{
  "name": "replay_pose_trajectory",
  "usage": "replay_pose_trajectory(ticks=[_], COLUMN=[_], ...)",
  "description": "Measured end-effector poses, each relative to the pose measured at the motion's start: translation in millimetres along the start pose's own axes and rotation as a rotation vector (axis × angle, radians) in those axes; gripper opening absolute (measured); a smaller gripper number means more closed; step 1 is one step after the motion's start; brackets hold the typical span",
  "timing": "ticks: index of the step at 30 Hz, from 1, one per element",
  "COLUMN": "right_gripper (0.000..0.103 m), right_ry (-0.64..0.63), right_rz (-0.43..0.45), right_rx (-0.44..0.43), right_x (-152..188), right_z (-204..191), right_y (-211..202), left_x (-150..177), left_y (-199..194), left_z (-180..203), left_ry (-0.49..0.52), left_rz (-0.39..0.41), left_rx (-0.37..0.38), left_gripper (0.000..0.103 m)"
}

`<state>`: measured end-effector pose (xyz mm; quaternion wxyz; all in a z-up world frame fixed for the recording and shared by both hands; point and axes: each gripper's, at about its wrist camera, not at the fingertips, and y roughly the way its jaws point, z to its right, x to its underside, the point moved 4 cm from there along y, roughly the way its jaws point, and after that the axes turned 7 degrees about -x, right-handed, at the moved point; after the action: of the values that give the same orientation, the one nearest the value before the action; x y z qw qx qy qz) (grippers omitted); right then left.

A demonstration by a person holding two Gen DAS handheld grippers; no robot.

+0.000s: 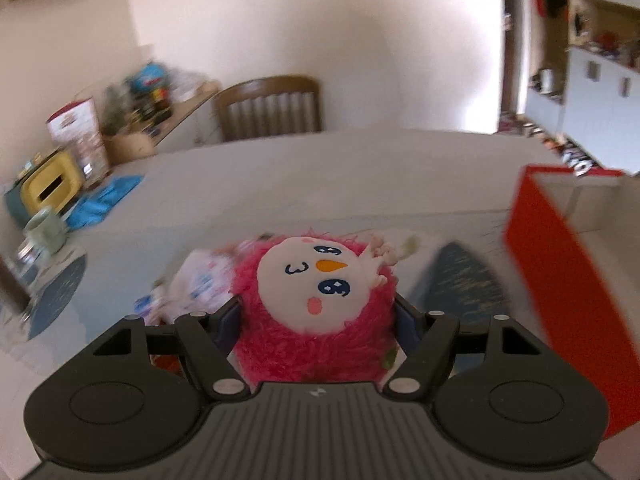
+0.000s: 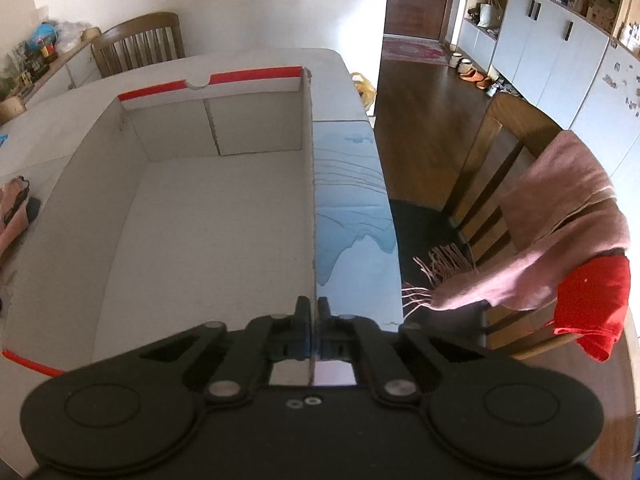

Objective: Organize objects
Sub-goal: 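Carry the plush toy into the cardboard box and open the left tool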

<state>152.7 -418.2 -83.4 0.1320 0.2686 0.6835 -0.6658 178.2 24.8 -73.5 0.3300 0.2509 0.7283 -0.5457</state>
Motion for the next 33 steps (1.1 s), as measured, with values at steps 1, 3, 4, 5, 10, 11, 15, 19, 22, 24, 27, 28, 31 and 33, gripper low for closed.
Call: replay_pose_trajectory(ticks=[1,3,4,5,10,11,15,19,22,24,27,28,31,33], right_gripper=[0.001,0.001,0.001,0.001,0.001,0.001,0.002,0.002,0.002,0.002,0.002,0.002,0.003,0.003], right_ry=[-0.001,0.013,0.015,0.015,0.014,0.013,0.007,0.003,0.001,-0.007,-0.014,-0.017,-0.026,-0.040], right_rz=[0.003,0.008,0.009,0.010,0.005,0.004,-0.004,-0.006,-0.007,-0.008,-0.008,-0.008,-0.012,-0.017], right_rx=[-0.004,0.000,-0.002,-0.004,-0.004,-0.003,-0.003,-0.002,-0.002,0.002,0.000,-0.001,-0.006,-0.013], right_x=[0,0,0,0,0,0,0,2,2,3,3,3,3,3], right_z=[1,2,3,4,4,3,0,0,0,-1,-2,-2,-5,-8], right_y=[0,-1,-1,-1,-1,-1,-3,-3,-4,-4,-4,-4,-5,-4], left_x=[-5,-15,-20,-25,-45,-48,-53,-51,-48,-44,-35,-33,-27,-25], left_y=[-6,-18,-24,-30,-51,-54,-56,-52,-37,-24,-8,-4,8,14], left_z=[7,22,31,40,90,102,141,183,212,227,242,246,255,261], left_ry=[0.005,0.021,0.031,0.045,0.139,0.157,0.212,0.305,0.356,0.386,0.415,0.419,0.452,0.469], left_rz=[0.012,0.041,0.050,0.061,0.096,0.096,0.070,0.052,0.002,-0.033,-0.091,-0.105,-0.128,-0.150], left_rx=[0.024,0.076,0.100,0.131,0.252,0.282,0.374,0.433,0.463,0.449,0.457,0.454,0.433,0.425], left_gripper=[0.073,0.073,0.073,0.073,0.074,0.074,0.074,0.074,0.074,0.074,0.074,0.074,0.074,0.074])
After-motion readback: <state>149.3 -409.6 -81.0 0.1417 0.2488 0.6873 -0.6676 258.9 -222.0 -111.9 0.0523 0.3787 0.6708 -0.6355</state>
